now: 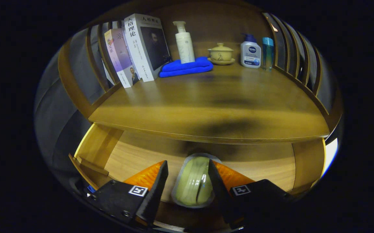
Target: Pull open the drawer, take out the items inside it, and place them on the countertop above the cabinet.
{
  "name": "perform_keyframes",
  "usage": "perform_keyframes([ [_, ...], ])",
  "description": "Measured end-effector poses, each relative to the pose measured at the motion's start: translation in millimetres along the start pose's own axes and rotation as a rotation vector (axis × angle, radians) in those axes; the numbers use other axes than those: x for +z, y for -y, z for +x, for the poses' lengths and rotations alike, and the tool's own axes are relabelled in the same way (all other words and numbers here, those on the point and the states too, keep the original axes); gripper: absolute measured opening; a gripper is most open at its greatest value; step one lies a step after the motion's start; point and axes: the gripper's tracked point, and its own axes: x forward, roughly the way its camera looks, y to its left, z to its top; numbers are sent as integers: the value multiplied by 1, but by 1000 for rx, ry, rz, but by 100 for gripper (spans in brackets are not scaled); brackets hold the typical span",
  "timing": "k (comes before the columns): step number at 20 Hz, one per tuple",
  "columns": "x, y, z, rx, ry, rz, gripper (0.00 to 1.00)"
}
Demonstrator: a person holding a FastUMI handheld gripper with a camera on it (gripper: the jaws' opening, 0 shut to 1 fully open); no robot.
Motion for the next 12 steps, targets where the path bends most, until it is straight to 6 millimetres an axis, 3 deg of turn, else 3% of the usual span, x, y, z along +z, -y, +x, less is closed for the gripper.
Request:
perform_keyframes([
  [6, -15, 2, 8, 24, -45, 56, 77],
  [11, -18, -2, 9, 62, -57, 74, 22],
  [12, -15, -1, 6, 63, -35, 62, 22],
])
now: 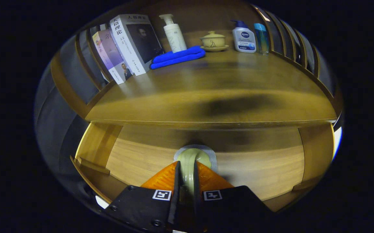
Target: Pull open the drawer, take out the items inside it, and place them on the countertop above the cabinet.
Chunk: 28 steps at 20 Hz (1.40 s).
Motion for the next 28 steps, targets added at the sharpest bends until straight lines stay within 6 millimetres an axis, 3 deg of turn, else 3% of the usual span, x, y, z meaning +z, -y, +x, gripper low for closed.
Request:
perform_keyframes([
  [1, 2, -1, -6, -2, 23, -11, 12],
  [2, 6, -2, -2, 2, 50, -36, 12],
  [16, 26, -20, -54, 17, 255, -106, 11],
  [22, 19, -18, -58, 5, 279, -111, 12],
  [25, 3, -29, -62, 36, 262, -133, 11],
  [26, 6, -30, -59, 23, 293, -147, 11],
  [28, 4, -32, -70, 26, 302, -157, 10],
])
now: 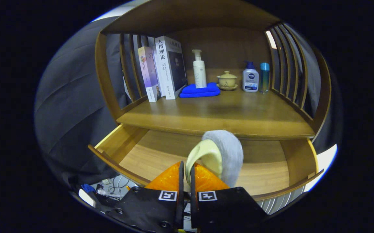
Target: Pull open the drawer, take out the items inside it, and place them on the countertop above the cabinet.
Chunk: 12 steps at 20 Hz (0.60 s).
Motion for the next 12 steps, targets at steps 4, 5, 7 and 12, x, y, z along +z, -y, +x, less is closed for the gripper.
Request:
perform_keyframes([
  [4, 5, -1, -3, 0, 28, -20, 9],
  [5, 8, 0, -3, -4, 39, -28, 10],
  [7, 17, 5, -5, -25, 71, -57, 10],
  [12, 45, 0, -8, -7, 116, -78, 11],
])
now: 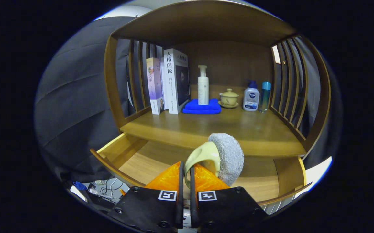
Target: Pull open the drawer, take out the items inside it, and place them on the countertop above the cabinet.
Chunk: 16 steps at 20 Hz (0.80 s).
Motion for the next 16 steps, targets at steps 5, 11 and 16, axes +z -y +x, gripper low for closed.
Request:
perform_keyframes([
  [5, 38, -16, 3, 82, 23, 54, 10],
  [11, 80, -34, 21, 163, 62, 127, 10],
  [16, 97, -30, 57, 233, 72, 376, 9],
])
